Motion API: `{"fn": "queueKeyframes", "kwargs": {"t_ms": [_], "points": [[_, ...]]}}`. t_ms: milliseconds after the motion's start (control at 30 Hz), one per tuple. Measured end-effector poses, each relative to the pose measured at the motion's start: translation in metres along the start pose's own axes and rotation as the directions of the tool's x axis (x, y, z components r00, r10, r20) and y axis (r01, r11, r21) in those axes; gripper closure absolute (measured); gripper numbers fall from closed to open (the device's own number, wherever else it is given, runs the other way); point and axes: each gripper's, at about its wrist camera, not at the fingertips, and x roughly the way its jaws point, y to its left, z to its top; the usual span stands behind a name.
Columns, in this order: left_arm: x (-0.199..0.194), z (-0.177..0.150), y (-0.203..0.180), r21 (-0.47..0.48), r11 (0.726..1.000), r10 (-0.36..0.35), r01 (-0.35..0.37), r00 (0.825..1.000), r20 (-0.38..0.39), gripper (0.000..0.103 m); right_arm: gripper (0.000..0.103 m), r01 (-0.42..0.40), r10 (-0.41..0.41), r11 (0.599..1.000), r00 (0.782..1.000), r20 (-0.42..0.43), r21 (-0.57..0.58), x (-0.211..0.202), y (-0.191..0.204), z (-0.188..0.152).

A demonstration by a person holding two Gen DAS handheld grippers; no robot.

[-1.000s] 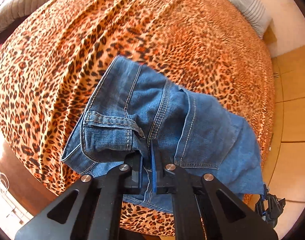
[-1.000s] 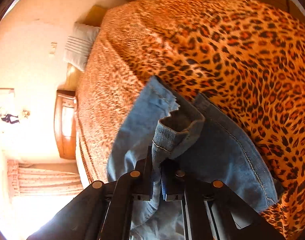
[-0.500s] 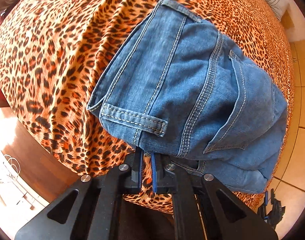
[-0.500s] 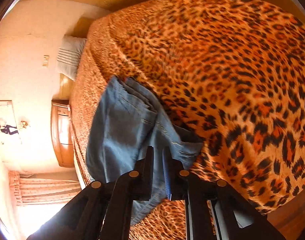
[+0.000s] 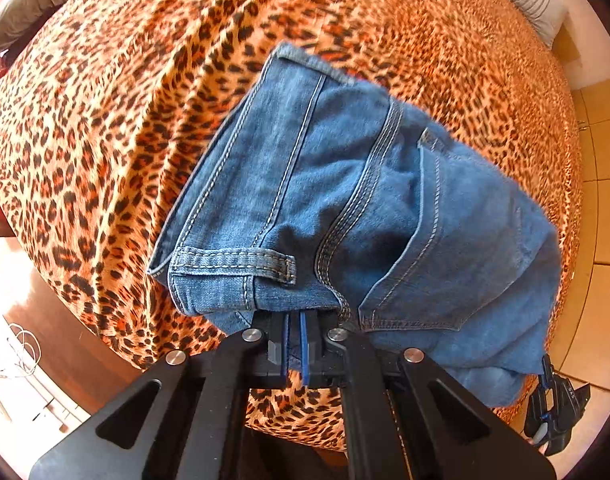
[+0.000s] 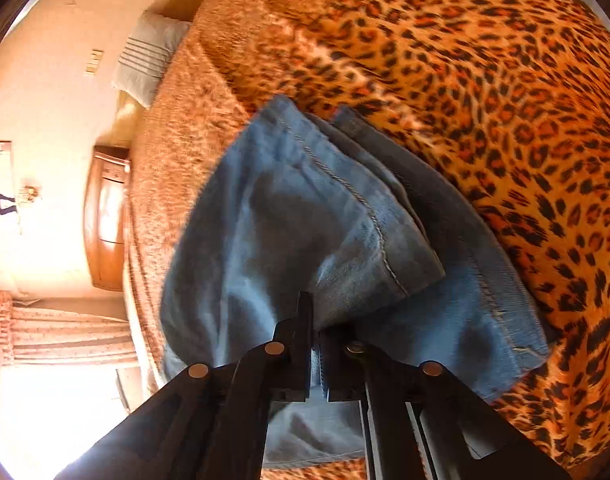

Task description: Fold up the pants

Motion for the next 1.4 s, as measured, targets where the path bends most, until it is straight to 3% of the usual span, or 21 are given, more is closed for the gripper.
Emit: {"fn": "queueKeyframes", "kwargs": {"t_ms": [167, 300, 367, 433, 500, 600, 667, 700, 733, 767, 833, 867, 967, 1100, 1133, 1167, 1233, 1300, 1333, 1400], "points": [[-0.040, 0.003, 0.006, 0.009, 0.998, -0.057, 0.057, 0.995, 0.078, 0.102, 0.101, -0.151, 0.153, 0.987, 0.988, 0.028, -0.062, -0.053, 0.027, -0.010], [-0.046, -0.006, 0.021, 0.023, 0.999, -0.040, 0.038, 0.993, 0.106, 0.102, 0.101, -0.188, 0.189, 0.981, 0.981, 0.043, -0.041, -0.082, 0.016, -0.024], [-0.031, -0.017, 0.034, 0.021, 1.000, -0.001, 0.000, 0.998, 0.068, 0.102, 0.101, -0.133, 0.133, 0.991, 0.990, 0.041, -0.019, -0.083, -0.007, -0.032], [-0.002, -0.020, 0.047, -0.001, 0.999, 0.035, -0.035, 0.999, -0.018, 0.101, 0.099, -0.050, 0.049, 0.997, 0.999, 0.017, 0.067, -0.070, -0.045, -0.039], [0.016, -0.019, 0.061, -0.071, 0.997, 0.018, -0.025, 0.996, -0.085, 0.102, 0.096, 0.032, -0.027, 0.990, 0.999, -0.033, 0.141, -0.052, -0.082, -0.045], [0.006, -0.015, 0.071, -0.104, 0.994, -0.024, 0.017, 0.998, -0.064, 0.102, 0.094, 0.097, -0.087, 0.980, 0.994, -0.062, 0.176, -0.047, -0.102, -0.052], [-0.006, -0.013, 0.072, -0.099, 0.994, -0.056, 0.051, 0.998, -0.039, 0.099, 0.076, 0.122, -0.116, 0.981, 0.992, -0.048, 0.153, -0.056, -0.099, -0.049], [-0.010, -0.013, 0.071, -0.102, 0.991, -0.086, 0.082, 0.996, -0.039, 0.097, 0.072, 0.132, -0.128, 0.982, 0.991, -0.036, 0.135, -0.061, -0.097, -0.046], [-0.012, -0.015, 0.069, -0.107, 0.988, -0.119, 0.114, 0.992, -0.041, 0.088, 0.065, 0.138, -0.137, 0.983, 0.990, -0.021, 0.120, -0.068, -0.095, -0.043], [-0.012, -0.017, 0.067, -0.114, 0.983, -0.149, 0.143, 0.988, -0.044, 0.070, 0.059, 0.136, -0.136, 0.985, 0.991, -0.008, 0.109, -0.074, -0.093, -0.040], [-0.008, -0.025, 0.063, -0.142, 0.973, -0.190, 0.181, 0.981, -0.051, 0.048, 0.055, 0.120, -0.121, 0.987, 0.993, 0.005, 0.108, -0.080, -0.089, -0.035], [-0.005, -0.029, 0.060, -0.152, 0.969, -0.207, 0.196, 0.977, -0.056, 0.048, 0.054, 0.115, -0.116, 0.987, 0.993, 0.006, 0.111, -0.079, -0.087, -0.033], [0.013, -0.031, 0.045, -0.171, 0.960, -0.239, 0.220, 0.965, -0.104, 0.048, 0.054, 0.106, -0.104, 0.988, 0.994, -0.021, 0.115, -0.065, -0.077, -0.031], [0.031, -0.027, 0.026, -0.141, 0.975, -0.192, 0.174, 0.973, -0.128, 0.048, 0.054, 0.123, -0.117, 0.989, 0.990, -0.076, 0.087, -0.041, -0.067, -0.039], [0.034, -0.023, 0.021, -0.124, 0.981, -0.165, 0.149, 0.978, -0.127, 0.056, 0.054, 0.129, -0.122, 0.988, 0.989, -0.082, 0.083, -0.036, -0.066, -0.040], [0.036, -0.019, 0.017, -0.110, 0.986, -0.135, 0.121, 0.983, -0.127, 0.078, 0.054, 0.131, -0.124, 0.988, 0.989, -0.085, 0.081, -0.030, -0.065, -0.039], [0.037, -0.011, 0.012, -0.090, 0.991, -0.112, 0.101, 0.985, -0.130, 0.094, 0.054, 0.124, -0.118, 0.989, 0.990, -0.073, 0.078, -0.020, -0.060, -0.037], [0.029, -0.003, 0.007, -0.076, 0.995, -0.076, 0.068, 0.992, -0.098, 0.097, 0.068, 0.112, -0.109, 0.992, 0.993, -0.048, 0.056, -0.016, -0.054, -0.033], [0.022, -0.001, 0.006, -0.067, 0.995, -0.075, 0.069, 0.993, -0.087, 0.098, 0.086, 0.100, -0.098, 0.994, 0.994, -0.039, 0.043, -0.016, -0.050, -0.030], [0.005, 0.001, 0.006, -0.054, 0.993, -0.106, 0.103, 0.993, -0.061, 0.098, 0.090, 0.057, -0.056, 0.998, 0.998, -0.029, 0.038, -0.023, -0.042, -0.027]]}}
